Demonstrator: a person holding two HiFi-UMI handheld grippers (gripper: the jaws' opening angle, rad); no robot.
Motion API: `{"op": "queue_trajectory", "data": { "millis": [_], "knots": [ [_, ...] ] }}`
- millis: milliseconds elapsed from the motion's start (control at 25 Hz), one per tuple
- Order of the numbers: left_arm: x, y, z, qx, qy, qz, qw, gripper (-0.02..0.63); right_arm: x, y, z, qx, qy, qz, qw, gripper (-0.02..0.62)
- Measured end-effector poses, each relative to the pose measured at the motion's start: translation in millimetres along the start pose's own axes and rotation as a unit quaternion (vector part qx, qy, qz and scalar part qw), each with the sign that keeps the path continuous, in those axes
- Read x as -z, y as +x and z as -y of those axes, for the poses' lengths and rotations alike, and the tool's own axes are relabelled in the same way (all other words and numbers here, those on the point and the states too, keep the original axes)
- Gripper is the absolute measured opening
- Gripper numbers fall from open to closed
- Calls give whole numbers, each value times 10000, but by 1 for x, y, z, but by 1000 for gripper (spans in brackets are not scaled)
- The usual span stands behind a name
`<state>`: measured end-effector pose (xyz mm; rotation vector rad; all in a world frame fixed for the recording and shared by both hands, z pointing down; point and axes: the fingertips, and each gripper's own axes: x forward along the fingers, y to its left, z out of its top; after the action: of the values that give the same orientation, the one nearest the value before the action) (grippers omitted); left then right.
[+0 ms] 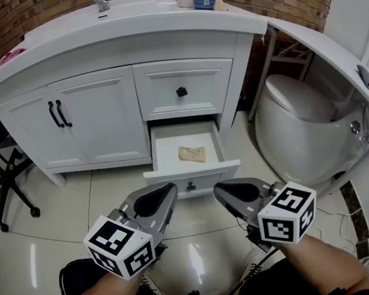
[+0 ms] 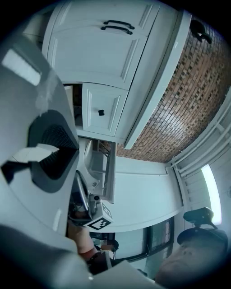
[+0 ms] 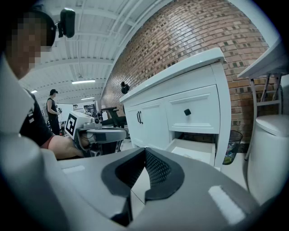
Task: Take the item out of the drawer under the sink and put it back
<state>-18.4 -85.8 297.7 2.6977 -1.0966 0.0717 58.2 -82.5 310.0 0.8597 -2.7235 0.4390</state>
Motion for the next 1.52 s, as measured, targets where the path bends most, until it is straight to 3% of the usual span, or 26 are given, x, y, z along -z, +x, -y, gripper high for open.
{"op": "queue_trajectory", "data": {
  "millis": [560, 1520],
  "knots": [
    [4, 14, -10, 12, -101, -48, 9999, 6, -6, 9, 11, -12, 75, 55, 10000, 8],
    [26, 71, -80, -247, -190, -363, 9989, 6, -4, 60, 93, 235, 57, -81, 9997, 8]
  ]
}}
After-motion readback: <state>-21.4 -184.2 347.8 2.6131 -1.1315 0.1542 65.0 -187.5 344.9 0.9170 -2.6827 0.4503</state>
